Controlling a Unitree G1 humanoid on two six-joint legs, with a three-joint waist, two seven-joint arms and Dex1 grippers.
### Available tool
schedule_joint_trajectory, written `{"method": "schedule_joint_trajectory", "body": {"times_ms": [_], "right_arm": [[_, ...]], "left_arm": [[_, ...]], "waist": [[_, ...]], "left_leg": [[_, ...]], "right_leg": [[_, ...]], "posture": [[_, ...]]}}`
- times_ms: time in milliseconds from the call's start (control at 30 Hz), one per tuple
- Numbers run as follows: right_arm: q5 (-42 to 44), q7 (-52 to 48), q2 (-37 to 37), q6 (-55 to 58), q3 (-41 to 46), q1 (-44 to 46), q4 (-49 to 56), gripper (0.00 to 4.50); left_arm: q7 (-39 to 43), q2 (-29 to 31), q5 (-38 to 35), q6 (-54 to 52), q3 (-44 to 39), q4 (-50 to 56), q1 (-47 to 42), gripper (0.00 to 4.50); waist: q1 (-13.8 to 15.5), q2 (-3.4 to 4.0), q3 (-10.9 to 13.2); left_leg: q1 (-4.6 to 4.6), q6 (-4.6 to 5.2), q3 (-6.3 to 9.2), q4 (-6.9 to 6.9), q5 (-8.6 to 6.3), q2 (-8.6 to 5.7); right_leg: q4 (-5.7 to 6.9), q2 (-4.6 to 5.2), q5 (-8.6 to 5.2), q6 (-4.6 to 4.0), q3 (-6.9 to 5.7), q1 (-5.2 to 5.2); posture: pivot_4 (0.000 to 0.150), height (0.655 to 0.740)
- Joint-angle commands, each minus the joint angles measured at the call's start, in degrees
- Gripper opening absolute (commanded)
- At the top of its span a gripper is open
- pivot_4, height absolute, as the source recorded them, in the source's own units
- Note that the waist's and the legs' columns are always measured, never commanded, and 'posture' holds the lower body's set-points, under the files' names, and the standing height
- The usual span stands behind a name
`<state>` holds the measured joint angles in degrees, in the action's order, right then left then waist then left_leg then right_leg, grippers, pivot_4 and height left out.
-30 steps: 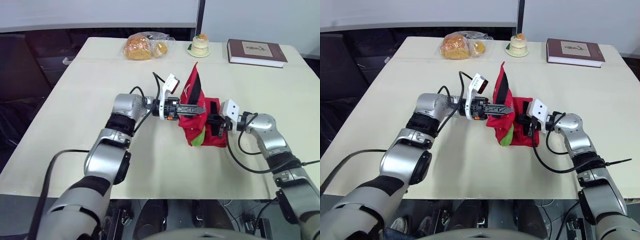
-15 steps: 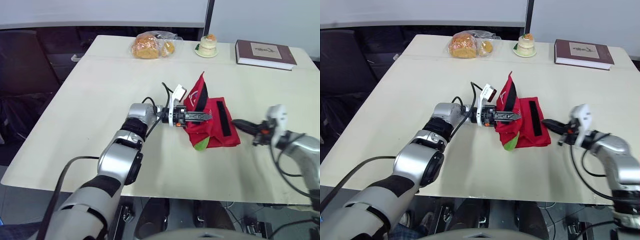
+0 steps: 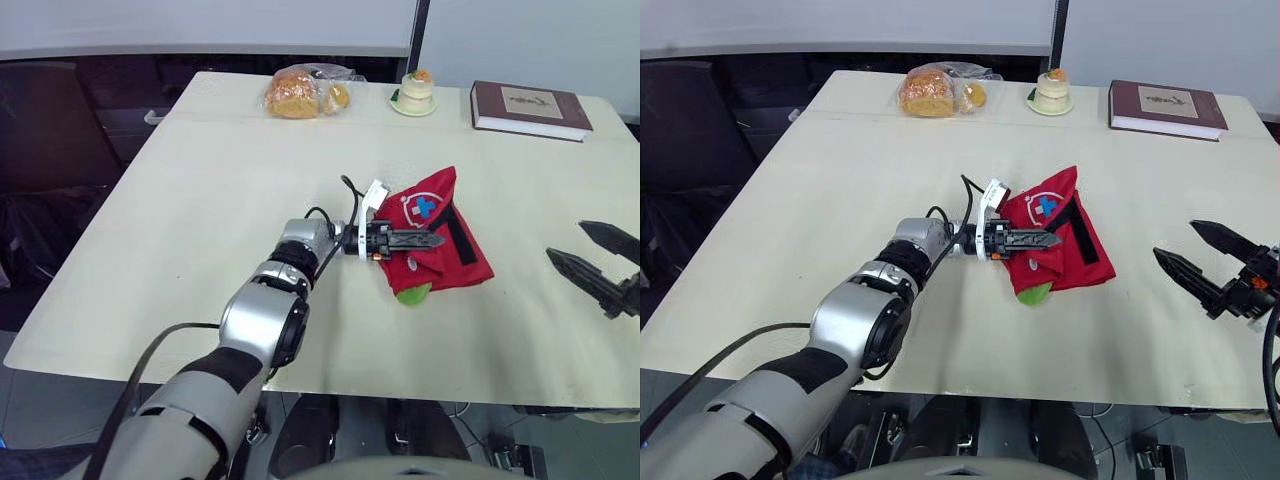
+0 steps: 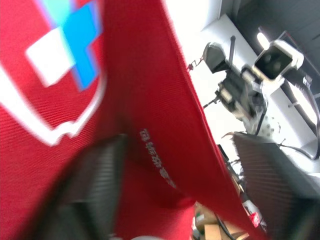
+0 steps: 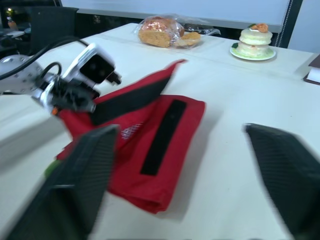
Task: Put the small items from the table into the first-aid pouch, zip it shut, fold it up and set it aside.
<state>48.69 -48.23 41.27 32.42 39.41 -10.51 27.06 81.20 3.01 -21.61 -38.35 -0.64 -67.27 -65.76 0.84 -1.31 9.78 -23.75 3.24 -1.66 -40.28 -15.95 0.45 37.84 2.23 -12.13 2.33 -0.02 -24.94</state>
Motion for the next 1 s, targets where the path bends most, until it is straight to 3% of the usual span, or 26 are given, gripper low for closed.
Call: {"method": "schedule_joint_trajectory", "body": {"times_ms": [33,467,733,1000], "right_arm": [[1.46,1.60,0.63,-0.47,2.64,-0.30,2.43,4.50],[4.90,1.21,2.48,-1.39,3.97,-0.65,4.15,4.50],[2.36,-4.03,5.12,-3.11,7.95,-7.38,6.90,4.50],[-2.13,-8.23,4.55,-7.27,8.89,-10.43,3.26,4.50]], "left_arm": [[-1.38,-0.63,-0.55,1.10,-3.08,-0.71,-1.68,4.43],[-7.53,-3.46,1.41,9.19,-6.09,0.36,-1.61,4.43],[-17.80,-7.04,13.31,29.17,3.07,3.98,0.30,4.43],[-23.79,-7.87,20.36,38.04,7.84,1.89,-0.31,4.43]], "waist": [[0.00,0.00,0.00],[0.09,0.00,0.00],[0.36,0.01,-0.01],[0.47,0.00,-0.02]], "left_leg": [[0.00,0.00,0.00,0.00,0.00,0.00],[-0.04,0.00,0.10,0.00,0.00,0.00],[0.02,0.00,0.20,0.00,0.00,-0.05],[0.02,0.00,0.22,0.00,0.00,-0.06]], "right_leg": [[0.00,0.00,0.00,0.00,0.00,0.00],[-0.02,0.00,0.00,0.00,-0.08,0.01],[-0.16,0.03,0.00,0.00,-0.13,0.20],[-0.19,0.03,0.00,0.01,-0.14,0.23]], "posture": [[0.150,0.7289],[0.150,0.7289],[0.150,0.7289],[0.150,0.7289]]}}
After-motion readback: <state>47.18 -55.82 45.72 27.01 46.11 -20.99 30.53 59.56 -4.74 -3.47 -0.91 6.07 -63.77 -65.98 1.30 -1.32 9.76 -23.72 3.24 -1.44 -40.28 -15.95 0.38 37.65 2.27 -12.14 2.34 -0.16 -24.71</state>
